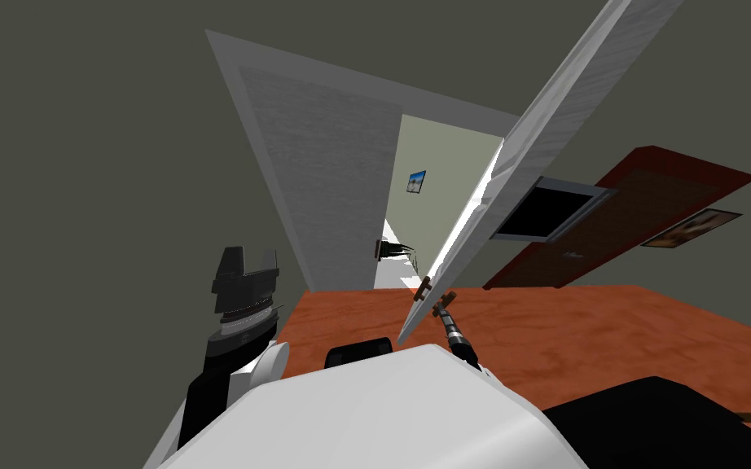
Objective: Pull the door open
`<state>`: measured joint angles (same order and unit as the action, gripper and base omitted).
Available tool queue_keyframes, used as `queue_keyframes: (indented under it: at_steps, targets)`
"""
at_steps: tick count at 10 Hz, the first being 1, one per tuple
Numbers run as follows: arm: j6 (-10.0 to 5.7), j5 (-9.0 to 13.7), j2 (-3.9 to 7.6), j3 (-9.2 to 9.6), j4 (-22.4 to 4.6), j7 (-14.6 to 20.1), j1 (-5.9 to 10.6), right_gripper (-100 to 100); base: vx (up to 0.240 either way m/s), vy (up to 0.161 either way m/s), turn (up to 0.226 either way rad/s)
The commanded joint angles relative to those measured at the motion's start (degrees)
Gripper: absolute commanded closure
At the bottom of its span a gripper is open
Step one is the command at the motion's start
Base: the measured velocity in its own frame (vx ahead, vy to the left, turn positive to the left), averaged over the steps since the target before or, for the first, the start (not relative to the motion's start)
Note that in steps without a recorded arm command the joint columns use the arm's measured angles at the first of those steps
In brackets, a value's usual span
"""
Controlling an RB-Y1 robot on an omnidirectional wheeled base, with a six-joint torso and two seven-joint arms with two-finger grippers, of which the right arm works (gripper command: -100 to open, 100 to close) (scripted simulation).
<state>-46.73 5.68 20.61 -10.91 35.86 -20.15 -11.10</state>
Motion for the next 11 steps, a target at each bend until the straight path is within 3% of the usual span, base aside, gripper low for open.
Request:
queue_keyframes:
  at_steps: [1,8,9,11]
  targets:
    - [0.24,0.64,-0.4,-0.13,0.38,2.02,0.74,100,-0.005,-0.009,0.012]
    - [0.24,0.64,-0.4,-0.13,0.38,2.02,0.74,100,0.0,0.001,-0.003]
    - [0.16,0.34,-0.16,0.44,0.65,1.84,-0.08,100,-0.053,-0.032,0.041]
    - [0.15,0.4,-0.16,0.56,0.67,2.23,-0.02,100,-0.059,-0.063,0.024]
